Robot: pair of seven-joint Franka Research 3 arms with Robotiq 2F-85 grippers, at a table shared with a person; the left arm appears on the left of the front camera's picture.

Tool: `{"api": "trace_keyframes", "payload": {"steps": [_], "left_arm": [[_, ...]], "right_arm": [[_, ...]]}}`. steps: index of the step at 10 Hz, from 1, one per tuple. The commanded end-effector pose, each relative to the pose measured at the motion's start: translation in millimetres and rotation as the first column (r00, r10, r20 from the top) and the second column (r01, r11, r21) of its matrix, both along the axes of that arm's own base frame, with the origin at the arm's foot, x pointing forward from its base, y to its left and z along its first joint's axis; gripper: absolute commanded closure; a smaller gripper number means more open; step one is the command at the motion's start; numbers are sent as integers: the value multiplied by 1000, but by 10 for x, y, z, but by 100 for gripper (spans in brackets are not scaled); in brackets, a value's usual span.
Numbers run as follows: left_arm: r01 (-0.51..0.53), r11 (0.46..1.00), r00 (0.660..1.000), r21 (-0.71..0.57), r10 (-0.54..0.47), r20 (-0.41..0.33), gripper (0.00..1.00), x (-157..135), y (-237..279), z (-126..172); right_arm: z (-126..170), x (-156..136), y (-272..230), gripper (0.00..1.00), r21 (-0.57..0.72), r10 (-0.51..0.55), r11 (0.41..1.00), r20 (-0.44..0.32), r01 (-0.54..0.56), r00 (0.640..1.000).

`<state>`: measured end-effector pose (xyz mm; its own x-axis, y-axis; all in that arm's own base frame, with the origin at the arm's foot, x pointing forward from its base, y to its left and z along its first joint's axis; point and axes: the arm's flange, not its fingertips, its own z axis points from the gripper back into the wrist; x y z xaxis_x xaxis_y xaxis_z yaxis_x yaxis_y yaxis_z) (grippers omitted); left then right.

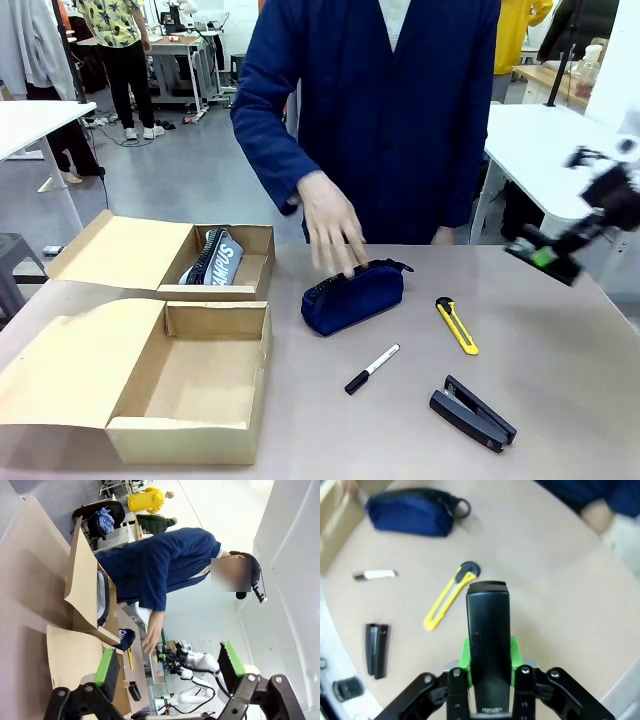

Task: Place items inside the box.
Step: Pick up a Pencil pouch or Stapler and place it inside the Mailer Box closest to the robot.

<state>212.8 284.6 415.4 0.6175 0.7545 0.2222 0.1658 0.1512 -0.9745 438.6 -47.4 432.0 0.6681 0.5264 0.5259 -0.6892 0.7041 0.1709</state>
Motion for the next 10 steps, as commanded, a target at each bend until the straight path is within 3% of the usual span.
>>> {"api": "trace_keyframes", "payload": {"steps": [1, 2, 3, 4, 5, 6, 7, 8, 9, 10], "left_arm": [[-6, 1000, 1000, -1, 6, 30, 0, 13, -11, 11], [-6, 1000, 1000, -1, 6, 30, 0, 13, -11, 11], [-6, 1000, 1000, -1, 6, 30, 0, 13, -11, 11], [-6, 1000, 1000, -1, 6, 30, 0, 13, -11, 11], [-6, 1000, 1000, -1, 6, 30, 0, 13, -11, 11], [-6, 1000, 1000, -1, 6, 30, 0, 13, -11, 11], [-6, 1000, 1000, -1, 6, 30, 0, 13, -11, 11], [-6, 1000, 1000, -1, 6, 30, 0, 13, -11, 11], [-6, 1000, 1000, -1, 6, 30, 0, 13, -11, 11], [-6, 1000, 1000, -1, 6, 30, 0, 13, -11, 11]], "right_arm": [[146, -927, -175, 100, 58, -320, 946, -6, 320, 947], [58, -1136, -317, 100, 148, -401, 903, -51, 404, 915], [4, -1089, -408, 100, 169, -373, 916, 18, 365, 928], [-6, -920, -324, 100, 115, -278, 953, -48, 282, 959], [-6, -920, -324, 100, 115, -278, 953, -48, 282, 959], [61, -1069, -492, 68, 153, -348, 925, -37, 349, 937], [-98, -798, -346, 68, 160, -395, 894, -160, 419, 905], [-48, -715, -175, 68, 304, -374, 853, -211, 424, 903], [32, -709, 95, 68, 239, -429, 838, -268, 491, 863], [93, -749, 340, 68, 132, -538, 801, -268, 583, 799]]}}
